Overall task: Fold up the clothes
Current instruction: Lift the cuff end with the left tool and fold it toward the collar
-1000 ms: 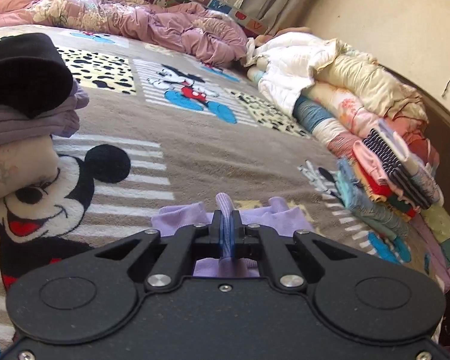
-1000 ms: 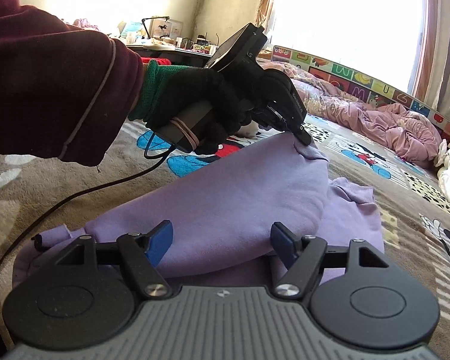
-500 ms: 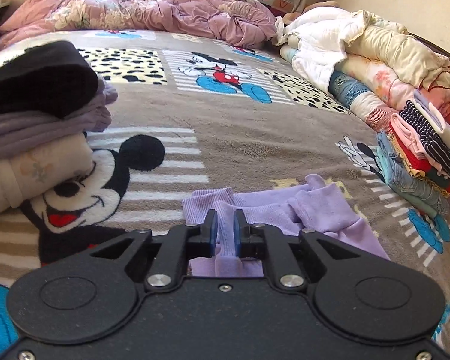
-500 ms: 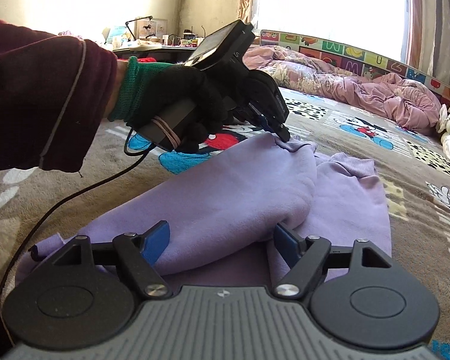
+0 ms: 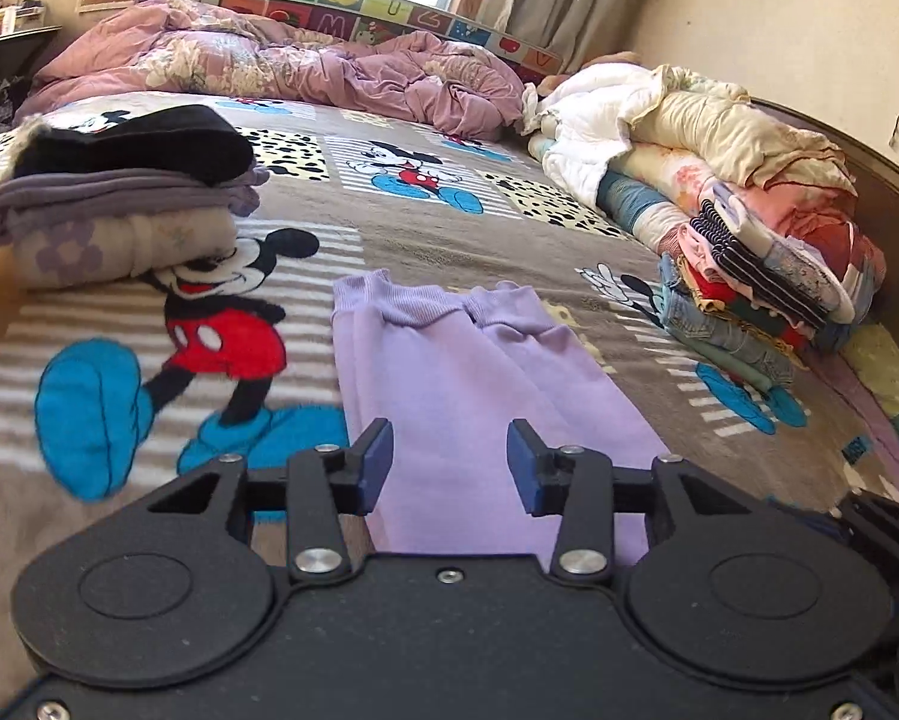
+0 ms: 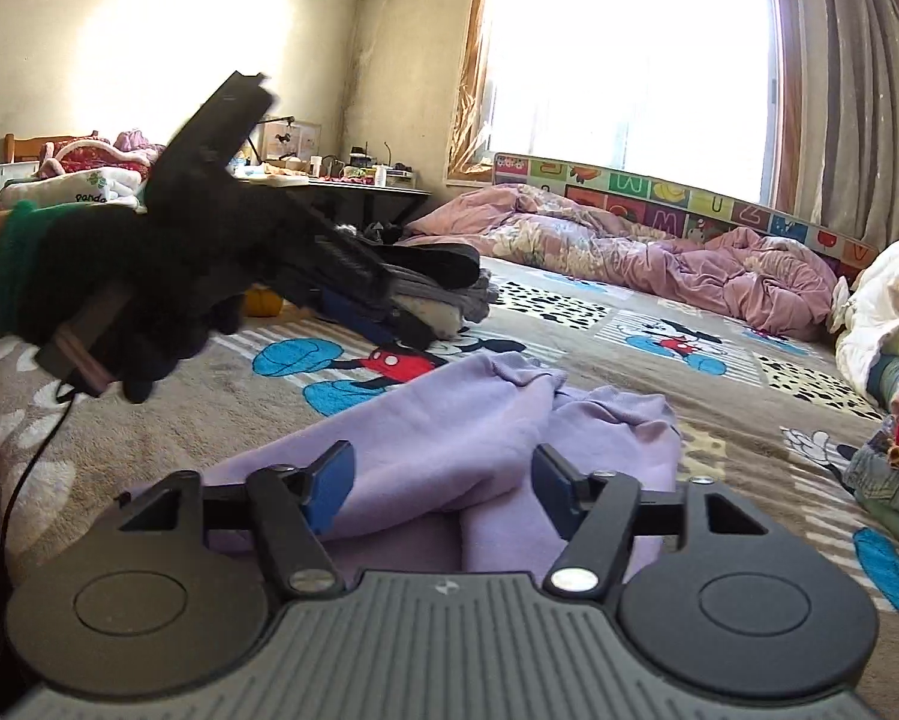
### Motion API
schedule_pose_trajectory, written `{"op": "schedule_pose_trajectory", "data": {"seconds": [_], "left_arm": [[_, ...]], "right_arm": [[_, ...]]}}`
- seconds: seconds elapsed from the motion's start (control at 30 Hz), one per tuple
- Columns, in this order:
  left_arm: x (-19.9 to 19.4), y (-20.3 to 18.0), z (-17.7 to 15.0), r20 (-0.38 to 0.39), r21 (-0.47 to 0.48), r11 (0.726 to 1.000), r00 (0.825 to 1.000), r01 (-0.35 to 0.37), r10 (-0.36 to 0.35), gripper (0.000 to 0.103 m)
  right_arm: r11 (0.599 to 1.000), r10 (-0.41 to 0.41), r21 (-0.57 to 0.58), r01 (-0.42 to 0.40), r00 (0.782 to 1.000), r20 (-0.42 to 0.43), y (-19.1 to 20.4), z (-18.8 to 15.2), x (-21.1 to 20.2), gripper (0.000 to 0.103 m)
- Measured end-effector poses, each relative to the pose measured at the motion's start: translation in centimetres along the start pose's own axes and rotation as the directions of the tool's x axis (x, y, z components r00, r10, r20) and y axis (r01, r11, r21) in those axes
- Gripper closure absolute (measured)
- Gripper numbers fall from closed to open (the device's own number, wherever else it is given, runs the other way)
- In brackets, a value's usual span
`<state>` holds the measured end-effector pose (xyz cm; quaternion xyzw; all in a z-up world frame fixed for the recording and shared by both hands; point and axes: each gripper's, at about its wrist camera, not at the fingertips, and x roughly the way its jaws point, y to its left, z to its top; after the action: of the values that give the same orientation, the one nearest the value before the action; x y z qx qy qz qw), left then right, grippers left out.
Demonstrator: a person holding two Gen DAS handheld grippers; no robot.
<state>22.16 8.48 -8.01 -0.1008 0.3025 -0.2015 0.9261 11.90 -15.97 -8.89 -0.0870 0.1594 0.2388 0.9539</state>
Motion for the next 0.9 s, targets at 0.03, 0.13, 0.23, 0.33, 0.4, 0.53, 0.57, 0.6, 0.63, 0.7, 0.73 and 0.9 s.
{"op": "schedule_pose_trajectory", "data": {"seconds": [0.03, 0.13, 0.23, 0.33, 0.4, 0.53, 0.57, 0.6, 0.63, 0.7, 0.73, 0.9], "left_arm": [[-1.2, -0.2, -1.0, 0.015, -0.018, 1.000, 1.000, 0.001, -0.001, 0.063], [-3.4, -0.6, -4.0, 0.055, -0.133, 0.990, 0.998, 0.046, -0.039, 0.060], [-4.9, -1.2, -6.7, 0.088, -0.243, 0.965, 0.993, 0.102, -0.083, 0.058], [-3.9, -3.5, -7.8, 0.046, -0.224, 0.966, 0.991, 0.130, -0.123, 0.058], [-3.1, -4.8, -8.4, 0.028, -0.194, 0.970, 0.989, 0.145, -0.142, 0.058], [-2.1, -5.3, -9.7, 0.013, -0.186, 0.970, 0.987, 0.159, -0.159, 0.058], [-1.9, -5.3, -10.0, 0.011, -0.189, 0.968, 0.986, 0.164, -0.165, 0.058], [-1.8, -5.1, -10.1, 0.012, -0.195, 0.966, 0.985, 0.171, -0.172, 0.058], [-1.8, -5.0, -10.1, 0.017, -0.200, 0.964, 0.984, 0.178, -0.178, 0.058], [-1.8, -4.7, -10.1, 0.026, -0.211, 0.958, 0.981, 0.195, -0.194, 0.058], [-1.9, -4.7, -10.2, 0.029, -0.213, 0.956, 0.979, 0.203, -0.202, 0.058], [-2.1, -5.2, -10.3, 0.029, -0.189, 0.959, 0.977, 0.213, -0.211, 0.058]], "right_arm": [[0.999, -0.026, 0.021, 0.026, 0.999, -0.019, -0.8, -0.4, -0.3, 0.052], [0.987, -0.081, 0.131, 0.091, 0.993, -0.081, -3.3, -1.8, -1.2, 0.051], [0.967, -0.077, 0.232, 0.102, 0.991, -0.114, -4.7, -3.4, -1.9, 0.051], [0.965, -0.061, 0.247, 0.085, 0.993, -0.103, -4.5, -4.7, -2.1, 0.051], [0.970, -0.043, 0.235, 0.064, 0.995, -0.093, -4.0, -5.3, -2.0, 0.051], [0.975, 0.032, 0.221, -0.010, 0.995, -0.095, -2.9, -5.6, -1.8, 0.060], [0.976, 0.029, 0.217, -0.006, 0.994, -0.101, -2.8, -5.6, -1.8, 0.067], [0.974, 0.030, 0.225, -0.006, 0.994, -0.104, -2.9, -5.7, -1.9, 0.071], [0.970, 0.033, 0.241, -0.007, 0.994, -0.105, -3.1, -5.7, -2.0, 0.074], [0.963, 0.033, 0.269, -0.002, 0.993, -0.110, -3.4, -5.9, -2.4, 0.076], [0.959, 0.032, 0.282, 0.001, 0.993, -0.113, -3.6, -6.0, -2.6, 0.077], [0.962, 0.028, 0.273, 0.015, 0.988, -0.152, -2.9, -6.6, -3.1, 0.076]]}}
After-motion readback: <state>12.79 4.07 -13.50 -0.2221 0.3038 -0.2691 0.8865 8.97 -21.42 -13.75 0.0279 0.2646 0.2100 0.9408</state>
